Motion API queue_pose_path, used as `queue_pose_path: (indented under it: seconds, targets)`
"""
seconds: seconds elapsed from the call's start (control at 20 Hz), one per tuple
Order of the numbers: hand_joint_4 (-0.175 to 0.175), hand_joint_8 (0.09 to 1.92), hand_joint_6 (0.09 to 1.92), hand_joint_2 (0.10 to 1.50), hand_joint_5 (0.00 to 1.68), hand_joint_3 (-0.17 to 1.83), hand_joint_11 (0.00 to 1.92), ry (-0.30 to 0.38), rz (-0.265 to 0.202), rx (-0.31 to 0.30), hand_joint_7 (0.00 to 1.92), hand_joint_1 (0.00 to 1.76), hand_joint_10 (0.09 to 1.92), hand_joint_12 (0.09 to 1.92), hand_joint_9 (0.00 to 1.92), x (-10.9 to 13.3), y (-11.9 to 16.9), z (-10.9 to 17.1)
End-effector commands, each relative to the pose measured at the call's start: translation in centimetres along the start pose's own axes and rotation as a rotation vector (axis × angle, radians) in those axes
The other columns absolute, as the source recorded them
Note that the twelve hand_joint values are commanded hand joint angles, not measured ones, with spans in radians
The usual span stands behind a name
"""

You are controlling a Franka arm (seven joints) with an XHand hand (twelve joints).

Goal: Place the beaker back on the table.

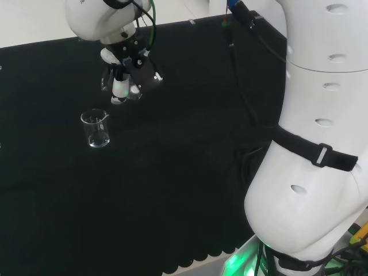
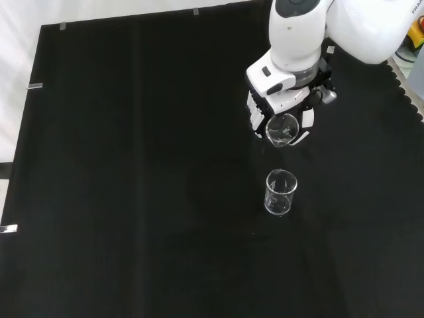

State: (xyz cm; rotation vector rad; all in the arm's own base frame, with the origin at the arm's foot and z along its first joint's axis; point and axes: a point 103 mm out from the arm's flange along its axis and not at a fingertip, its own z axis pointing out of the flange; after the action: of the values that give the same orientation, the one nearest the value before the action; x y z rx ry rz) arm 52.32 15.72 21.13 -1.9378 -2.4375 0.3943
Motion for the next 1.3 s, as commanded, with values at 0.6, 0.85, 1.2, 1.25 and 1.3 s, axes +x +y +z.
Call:
queue_pose_path:
  seconds: [0.6, 0.85, 1.2, 1.25, 1.3]
  targets:
    - [-0.175, 0.90, 0.93, 0.50, 1.20, 0.99, 1.42, 0.078, -0.018, -0.047, 1.27, 1.31, 0.73, 0.70, 1.67, -1.0, -0.4, 1.5]
    - [-0.175, 0.90, 0.93, 0.50, 1.20, 0.99, 1.42, 0.136, -0.009, -0.070, 1.27, 1.31, 0.73, 0.70, 1.67, -1.5, -0.4, 2.5]
    - [-0.175, 0.90, 0.93, 0.50, 1.20, 0.99, 1.42, 0.266, 0.013, -0.104, 1.27, 1.31, 0.73, 0.70, 1.67, -2.9, -0.4, 3.6]
    - [-0.175, 0.90, 0.93, 0.50, 1.20, 0.99, 1.42, 0.284, 0.015, -0.111, 1.27, 1.31, 0.73, 0.70, 1.67, -2.9, -0.4, 3.8]
    - [-0.175, 0.90, 0.93, 0.50, 1.20, 0.99, 1.42, 0.312, 0.019, -0.110, 1.27, 1.31, 0.73, 0.70, 1.67, -3.2, -0.4, 4.0]
